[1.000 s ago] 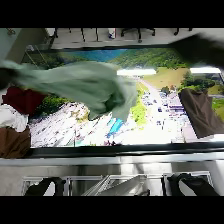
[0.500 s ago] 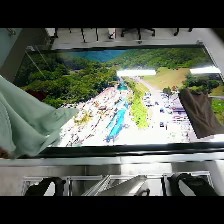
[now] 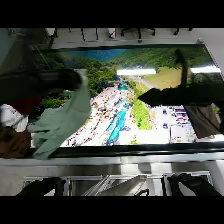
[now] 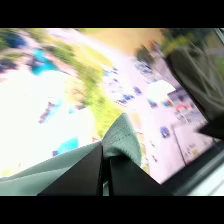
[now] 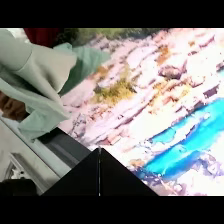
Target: Fold the shirts.
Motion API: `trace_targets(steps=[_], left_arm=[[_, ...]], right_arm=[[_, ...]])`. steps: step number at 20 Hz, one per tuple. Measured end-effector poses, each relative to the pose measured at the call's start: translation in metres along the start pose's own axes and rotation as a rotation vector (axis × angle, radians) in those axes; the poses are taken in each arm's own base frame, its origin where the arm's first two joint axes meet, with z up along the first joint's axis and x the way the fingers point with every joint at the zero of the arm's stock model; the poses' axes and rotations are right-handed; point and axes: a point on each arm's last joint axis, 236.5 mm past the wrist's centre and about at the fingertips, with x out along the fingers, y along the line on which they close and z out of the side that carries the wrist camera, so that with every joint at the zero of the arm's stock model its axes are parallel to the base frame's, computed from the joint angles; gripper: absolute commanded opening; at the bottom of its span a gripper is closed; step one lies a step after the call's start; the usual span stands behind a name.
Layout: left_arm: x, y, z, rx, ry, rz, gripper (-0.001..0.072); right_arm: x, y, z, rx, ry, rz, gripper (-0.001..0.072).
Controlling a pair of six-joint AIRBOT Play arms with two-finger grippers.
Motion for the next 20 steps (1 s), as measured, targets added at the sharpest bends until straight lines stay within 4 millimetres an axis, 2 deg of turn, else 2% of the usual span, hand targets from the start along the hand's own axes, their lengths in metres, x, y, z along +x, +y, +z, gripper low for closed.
trace_targets(steps=[3, 5, 6, 7, 8, 9, 10, 11, 12, 13, 14, 16, 18, 20], left_arm=[[0.082, -0.059, -0.046, 0.054, 0.113, -0.117, 0.0017], [0.131, -0.079, -0.088, 0.073, 0.206, -0.146, 0.0019], [0.149, -0.083, -0.104, 0.076, 0.241, -0.149, 0.0216], [0.163, -0.084, -0.119, 0.078, 0.274, -0.148, 0.0561], [0.173, -0.082, -0.130, 0.075, 0.298, -0.143, 0.0640], [0.180, -0.075, -0.137, 0.058, 0.321, -0.132, 0.0640], [0.180, -0.065, -0.138, 0.040, 0.345, -0.116, 0.0640], [0.175, -0.052, -0.135, 0.020, 0.368, -0.095, 0.0640], [0.163, -0.032, -0.128, -0.002, 0.392, -0.065, 0.0640], [0.148, -0.010, -0.122, -0.021, 0.419, -0.030, 0.0640], [0.126, 0.017, -0.115, -0.051, 0.442, 0.017, 0.0640], [0.075, 0.075, -0.116, -0.119, 0.494, 0.131, 0.0640], [0.016, 0.134, -0.139, -0.226, 0.548, 0.268, 0.0640], [-0.035, 0.178, -0.178, -0.371, 0.580, 0.375, 0.0640]], right_arm=[[0.018, -0.031, -0.022, 0.045, 0.041, -0.050, 0.0019], [0.021, -0.046, -0.027, 0.059, 0.047, -0.082, 0.0020], [0.020, -0.052, -0.029, 0.068, 0.052, -0.092, 0.0035], [0.019, -0.058, -0.030, 0.076, 0.053, -0.104, 0.0140], [0.017, -0.065, -0.031, 0.084, 0.058, -0.118, 0.0331], [0.014, -0.070, -0.034, 0.093, 0.069, -0.126, 0.0409], [0.011, -0.075, -0.036, 0.102, 0.077, -0.134, 0.0412], [0.007, -0.082, -0.037, 0.114, 0.082, -0.148, 0.0475], [0.002, -0.089, -0.039, 0.126, 0.092, -0.163, 0.0615], [-0.002, -0.096, -0.042, 0.137, 0.104, -0.177, 0.0647], [-0.005, -0.102, -0.047, 0.146, 0.118, -0.191, 0.0647], [-0.007, -0.117, -0.063, 0.178, 0.161, -0.224, 0.0647], [-0.001, -0.127, -0.094, 0.250, 0.228, -0.226, 0.0647], [0.011, -0.131, -0.131, 0.331, 0.300, -0.202, 0.0646]])
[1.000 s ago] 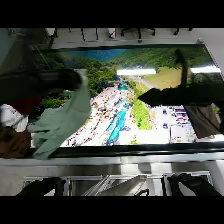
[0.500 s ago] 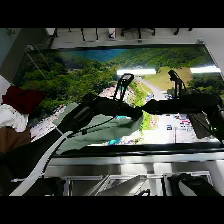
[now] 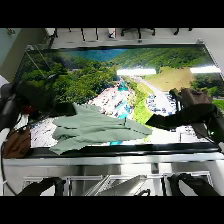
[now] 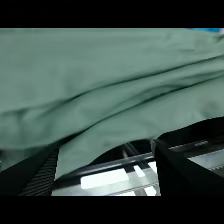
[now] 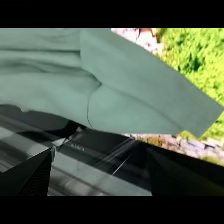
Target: Fold the shirts.
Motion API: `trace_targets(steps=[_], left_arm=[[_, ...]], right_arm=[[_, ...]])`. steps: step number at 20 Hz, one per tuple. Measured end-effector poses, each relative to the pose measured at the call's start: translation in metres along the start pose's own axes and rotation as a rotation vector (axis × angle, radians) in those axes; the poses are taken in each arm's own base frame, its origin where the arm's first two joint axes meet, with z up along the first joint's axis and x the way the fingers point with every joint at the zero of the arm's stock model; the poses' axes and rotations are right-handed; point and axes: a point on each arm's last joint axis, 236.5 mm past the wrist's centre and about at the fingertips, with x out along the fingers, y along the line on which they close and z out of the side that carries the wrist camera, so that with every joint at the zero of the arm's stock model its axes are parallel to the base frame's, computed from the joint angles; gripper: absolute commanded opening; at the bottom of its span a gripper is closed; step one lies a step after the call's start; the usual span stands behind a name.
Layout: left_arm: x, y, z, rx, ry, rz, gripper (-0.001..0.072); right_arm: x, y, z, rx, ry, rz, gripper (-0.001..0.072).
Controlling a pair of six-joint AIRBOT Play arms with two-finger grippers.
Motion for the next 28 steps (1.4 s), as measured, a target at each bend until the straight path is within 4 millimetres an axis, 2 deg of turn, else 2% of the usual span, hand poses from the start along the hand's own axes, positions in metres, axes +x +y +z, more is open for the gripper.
trace_targets(steps=[2, 3, 5, 6, 8, 11, 14, 16, 17, 18, 19, 20, 21, 23, 25, 27, 28], left_arm=[[0.007, 0.053, -0.041, -0.151, 0.036, 0.038, 0.0640], [0.015, 0.073, -0.061, -0.222, 0.050, 0.040, 0.0640], [0.033, 0.094, -0.089, -0.339, 0.057, 0.002, 0.0640], [0.043, 0.098, -0.097, -0.392, 0.050, -0.036, 0.0640], [0.059, 0.101, -0.102, -0.470, 0.023, -0.120, 0.0640], [0.073, 0.104, -0.087, -0.522, -0.025, -0.207, 0.0640], [0.078, 0.111, -0.060, -0.520, -0.055, -0.235, 0.0639], [0.082, 0.114, -0.042, -0.506, -0.058, -0.244, 0.0639], [0.086, 0.115, -0.036, -0.497, -0.049, -0.247, 0.0637], [0.091, 0.115, -0.031, -0.491, -0.036, -0.252, 0.0523], [0.098, 0.114, -0.029, -0.486, -0.021, -0.256, 0.0276], [0.105, 0.112, -0.029, -0.483, 0.004, -0.261, 0.0047], [0.112, 0.110, -0.030, -0.478, 0.027, -0.266, 0.0018], [0.121, 0.106, -0.032, -0.471, 0.056, -0.274, 0.0017], [0.116, 0.103, -0.023, -0.447, 0.033, -0.271, 0.0017], [0.085, 0.097, 0.004, -0.394, -0.073, -0.262, 0.0017], [0.058, 0.092, 0.023, -0.359, -0.162, -0.256, 0.0016]], right_arm=[[0.025, -0.004, -0.032, 0.056, 0.081, 0.031, 0.0646], [0.037, -0.006, -0.044, 0.077, 0.103, 0.039, 0.0646], [0.058, -0.008, -0.057, 0.105, 0.123, 0.042, 0.0646], [0.066, -0.007, -0.061, 0.115, 0.131, 0.045, 0.0645], [0.085, -0.007, -0.063, 0.131, 0.136, 0.038, 0.0645], [0.107, -0.004, -0.059, 0.137, 0.137, 0.027, 0.0644], [0.120, 0.002, -0.044, 0.131, 0.115, 0.022, 0.0638], [0.126, 0.004, -0.032, 0.131, 0.094, 0.019, 0.0351], [0.128, 0.004, -0.027, 0.136, 0.085, 0.017, 0.0273], [0.131, 0.003, -0.024, 0.138, 0.079, 0.013, 0.0120], [0.133, 0.002, -0.022, 0.141, 0.078, 0.011, 0.0020], [0.135, 0.001, -0.020, 0.148, 0.079, 0.008, 0.0020], [0.136, 0.001, -0.019, 0.148, 0.077, 0.006, 0.0019], [0.136, 0.002, -0.014, 0.134, 0.068, 0.008, 0.0019], [0.128, 0.009, 0.002, 0.107, 0.030, 0.023, 0.0019], [0.104, 0.026, 0.033, 0.067, -0.044, 0.063, 0.0019], [0.083, 0.039, 0.054, 0.037, -0.095, 0.090, 0.0019]])
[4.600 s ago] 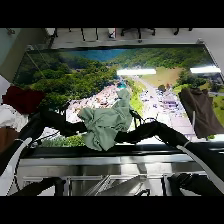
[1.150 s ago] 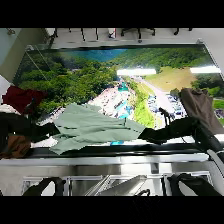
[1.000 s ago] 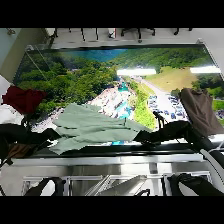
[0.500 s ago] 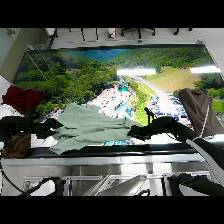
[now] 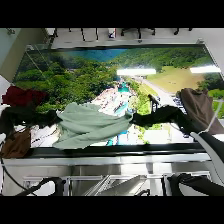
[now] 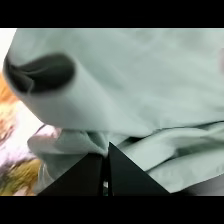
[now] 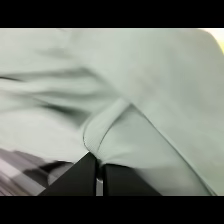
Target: Fold the shirts.
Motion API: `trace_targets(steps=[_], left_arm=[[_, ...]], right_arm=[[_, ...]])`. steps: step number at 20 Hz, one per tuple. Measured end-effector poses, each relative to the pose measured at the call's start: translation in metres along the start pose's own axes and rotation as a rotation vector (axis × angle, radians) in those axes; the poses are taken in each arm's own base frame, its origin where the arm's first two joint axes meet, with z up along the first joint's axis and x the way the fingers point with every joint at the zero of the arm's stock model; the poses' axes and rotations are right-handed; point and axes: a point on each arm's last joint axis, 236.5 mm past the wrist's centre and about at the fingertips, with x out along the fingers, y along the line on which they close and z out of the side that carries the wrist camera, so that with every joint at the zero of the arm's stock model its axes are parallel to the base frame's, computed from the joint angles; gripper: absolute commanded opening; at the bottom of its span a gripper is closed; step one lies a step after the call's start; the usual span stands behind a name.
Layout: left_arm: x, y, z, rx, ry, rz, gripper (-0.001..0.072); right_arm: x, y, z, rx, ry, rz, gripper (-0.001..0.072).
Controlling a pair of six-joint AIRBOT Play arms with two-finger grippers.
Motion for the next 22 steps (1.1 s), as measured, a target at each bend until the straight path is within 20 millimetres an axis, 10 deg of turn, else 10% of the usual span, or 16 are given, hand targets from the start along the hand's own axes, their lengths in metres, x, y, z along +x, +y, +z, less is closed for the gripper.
trace_targets(steps=[5, 8, 12, 17, 22], left_arm=[[-0.205, -0.146, 0.070, 0.327, -0.647, -0.069, 0.0016], [-0.340, -0.237, 0.032, 0.520, -0.982, -0.123, 0.0017], [-0.447, -0.310, -0.052, 0.703, -1.246, -0.182, 0.0017], [-0.455, -0.326, -0.081, 0.763, -1.199, -0.181, 0.0018], [-0.362, -0.273, -0.014, 0.605, -0.873, -0.150, 0.0017]], right_arm=[[-0.159, 0.124, 0.102, -0.291, -0.354, 0.152, 0.0018], [-0.275, 0.217, 0.104, -0.535, -0.574, 0.213, 0.0019], [-0.386, 0.305, 0.055, -0.799, -0.799, 0.245, 0.0019], [-0.403, 0.317, 0.026, -0.886, -0.789, 0.211, 0.0019], [-0.327, 0.258, 0.062, -0.725, -0.553, 0.171, 0.0020]])
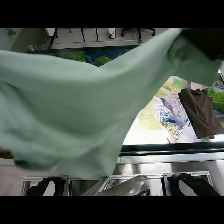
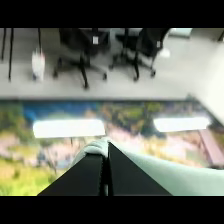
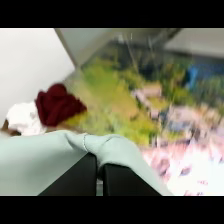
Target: Fold the shirts.
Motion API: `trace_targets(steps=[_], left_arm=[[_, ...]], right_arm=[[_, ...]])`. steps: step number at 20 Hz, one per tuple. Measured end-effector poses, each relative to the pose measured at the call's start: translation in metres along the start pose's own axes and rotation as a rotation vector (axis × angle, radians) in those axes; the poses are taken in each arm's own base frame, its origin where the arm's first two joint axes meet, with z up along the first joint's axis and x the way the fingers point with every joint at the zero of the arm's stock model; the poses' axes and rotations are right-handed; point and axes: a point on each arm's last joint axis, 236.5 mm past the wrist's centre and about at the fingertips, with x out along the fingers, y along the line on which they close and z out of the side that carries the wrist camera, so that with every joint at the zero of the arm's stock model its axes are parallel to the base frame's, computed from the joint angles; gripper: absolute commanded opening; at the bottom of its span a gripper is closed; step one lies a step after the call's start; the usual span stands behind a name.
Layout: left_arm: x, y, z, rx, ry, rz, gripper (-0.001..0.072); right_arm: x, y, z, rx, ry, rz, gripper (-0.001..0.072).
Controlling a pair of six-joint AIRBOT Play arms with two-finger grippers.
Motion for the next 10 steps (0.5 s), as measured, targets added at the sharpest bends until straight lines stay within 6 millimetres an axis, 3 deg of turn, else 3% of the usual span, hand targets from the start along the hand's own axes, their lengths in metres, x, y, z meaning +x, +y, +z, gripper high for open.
trace_targets(steps=[3, 6, 8, 10], left_arm=[[0.083, 0.057, -0.077, -0.139, 0.239, -0.015, 0.0017], [0.174, 0.095, -0.173, -0.247, 0.424, -0.028, 0.0018], [0.231, 0.117, -0.237, -0.300, 0.515, -0.005, 0.0018], [0.279, 0.131, -0.286, -0.324, 0.585, 0.008, 0.0017]], right_arm=[[0.063, -0.066, -0.079, 0.220, 0.203, -0.010, 0.0020], [0.124, -0.133, -0.184, 0.472, 0.365, -0.069, 0.0020], [0.152, -0.173, -0.249, 0.597, 0.440, -0.135, 0.0020], [0.170, -0.202, -0.293, 0.679, 0.478, -0.187, 0.0020]])
